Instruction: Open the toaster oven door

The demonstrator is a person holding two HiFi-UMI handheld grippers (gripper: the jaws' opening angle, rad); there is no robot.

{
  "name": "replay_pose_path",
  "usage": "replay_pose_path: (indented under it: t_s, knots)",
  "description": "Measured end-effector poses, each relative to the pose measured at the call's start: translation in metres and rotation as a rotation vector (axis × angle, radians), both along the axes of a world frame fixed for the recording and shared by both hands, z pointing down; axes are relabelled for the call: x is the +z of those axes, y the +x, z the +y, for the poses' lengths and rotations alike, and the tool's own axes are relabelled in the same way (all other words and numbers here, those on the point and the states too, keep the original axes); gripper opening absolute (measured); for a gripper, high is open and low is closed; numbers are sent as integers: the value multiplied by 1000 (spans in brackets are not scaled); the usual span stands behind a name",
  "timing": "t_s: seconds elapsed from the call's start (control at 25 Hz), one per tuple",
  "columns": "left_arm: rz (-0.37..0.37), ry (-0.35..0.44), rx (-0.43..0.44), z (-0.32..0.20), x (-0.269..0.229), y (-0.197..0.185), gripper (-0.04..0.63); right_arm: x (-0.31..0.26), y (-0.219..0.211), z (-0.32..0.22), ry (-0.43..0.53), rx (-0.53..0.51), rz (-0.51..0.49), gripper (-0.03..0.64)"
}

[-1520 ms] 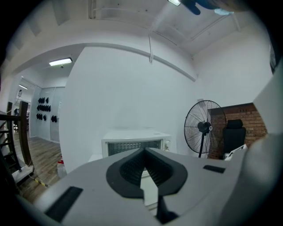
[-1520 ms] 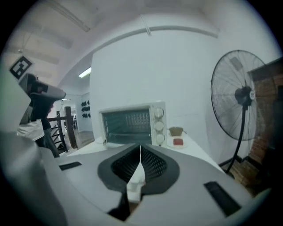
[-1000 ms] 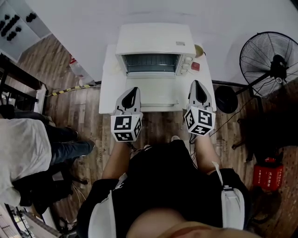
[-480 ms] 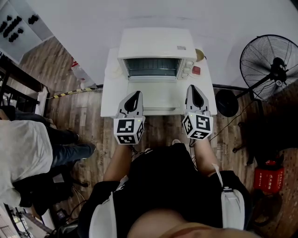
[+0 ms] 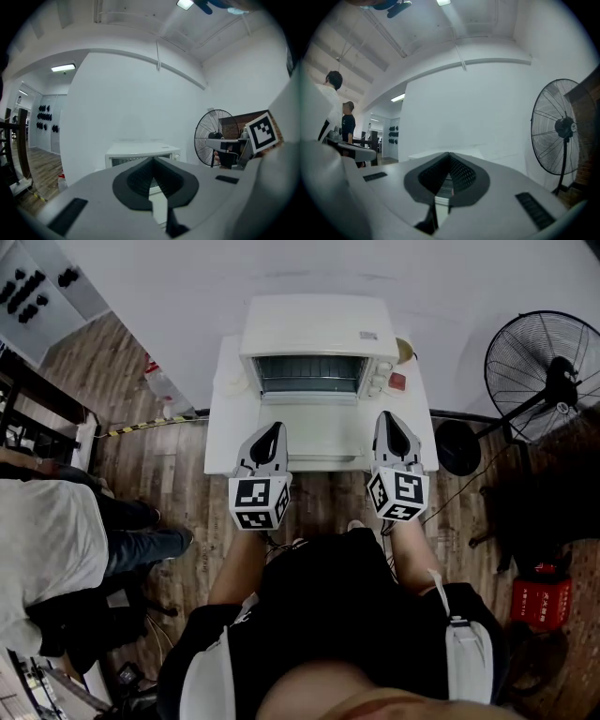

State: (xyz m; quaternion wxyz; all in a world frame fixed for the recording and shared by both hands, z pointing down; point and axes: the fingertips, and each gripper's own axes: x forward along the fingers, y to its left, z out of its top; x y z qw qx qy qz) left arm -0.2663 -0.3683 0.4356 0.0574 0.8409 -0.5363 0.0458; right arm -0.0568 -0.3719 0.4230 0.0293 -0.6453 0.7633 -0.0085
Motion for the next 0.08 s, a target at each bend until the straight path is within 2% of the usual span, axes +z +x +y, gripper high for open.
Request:
replay_pose_path:
  t_s: [0.08]
  knots:
    - [1,-1,1,0,0,-1,12,0,-1,1,0,-1,0,2]
